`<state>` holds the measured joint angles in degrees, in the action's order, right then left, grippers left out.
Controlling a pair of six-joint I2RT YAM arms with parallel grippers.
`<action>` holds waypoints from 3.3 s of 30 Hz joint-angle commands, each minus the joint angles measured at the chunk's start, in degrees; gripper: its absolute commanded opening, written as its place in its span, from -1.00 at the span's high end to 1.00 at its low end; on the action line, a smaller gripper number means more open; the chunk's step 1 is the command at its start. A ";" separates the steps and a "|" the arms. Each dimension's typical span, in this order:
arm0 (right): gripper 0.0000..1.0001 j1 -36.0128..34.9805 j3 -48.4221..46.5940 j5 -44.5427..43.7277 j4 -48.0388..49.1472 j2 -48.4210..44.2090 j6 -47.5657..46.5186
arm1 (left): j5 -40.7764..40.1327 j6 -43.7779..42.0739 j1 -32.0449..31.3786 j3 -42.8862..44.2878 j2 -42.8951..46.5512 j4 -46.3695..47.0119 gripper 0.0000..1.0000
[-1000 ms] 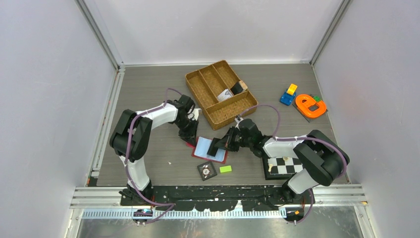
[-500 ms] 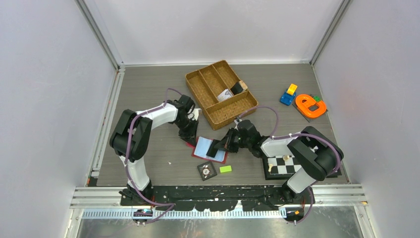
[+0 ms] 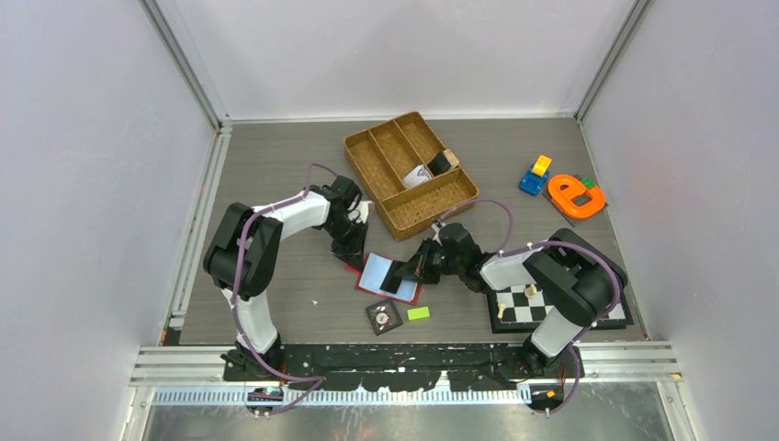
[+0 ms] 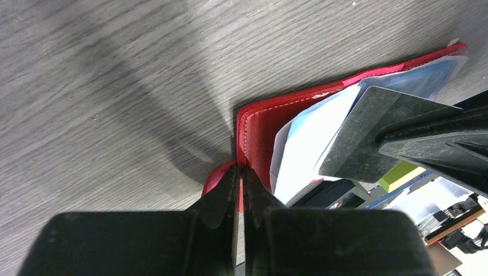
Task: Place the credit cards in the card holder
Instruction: Insert the credit card into the card holder.
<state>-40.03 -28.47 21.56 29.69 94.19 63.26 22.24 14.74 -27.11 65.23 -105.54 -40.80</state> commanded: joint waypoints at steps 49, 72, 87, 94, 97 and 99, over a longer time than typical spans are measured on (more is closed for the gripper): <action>0.99 -0.30 1.42 3.68 7.39 4.12 5.17 | -1.30 -0.59 -0.57 0.11 -1.69 -1.22 1.00; 0.99 -0.06 -0.84 4.88 8.30 9.28 4.64 | -0.93 -0.72 -0.57 0.23 -1.86 -1.38 1.00; 0.01 -0.08 -2.76 -2.23 -10.86 -0.58 -1.43 | -2.06 -0.59 -0.57 0.29 -0.91 -1.74 1.00; -0.12 -1.00 -6.12 -7.36 -23.81 -6.20 -5.21 | -1.77 -0.51 -0.57 0.38 -0.38 -1.60 1.00; -0.10 -2.15 -7.42 -8.57 -26.50 -6.97 -5.72 | -1.41 -0.42 -0.57 0.31 -0.28 -1.57 1.00; -0.05 -2.87 -8.02 -8.65 -26.78 -6.67 -5.50 | -1.03 -0.33 -0.57 0.27 -0.28 -1.55 1.00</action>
<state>-41.34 -34.52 16.91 10.07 88.53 60.03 22.11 14.76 -27.11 65.45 -105.62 -41.12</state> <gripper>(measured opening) 0.545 0.007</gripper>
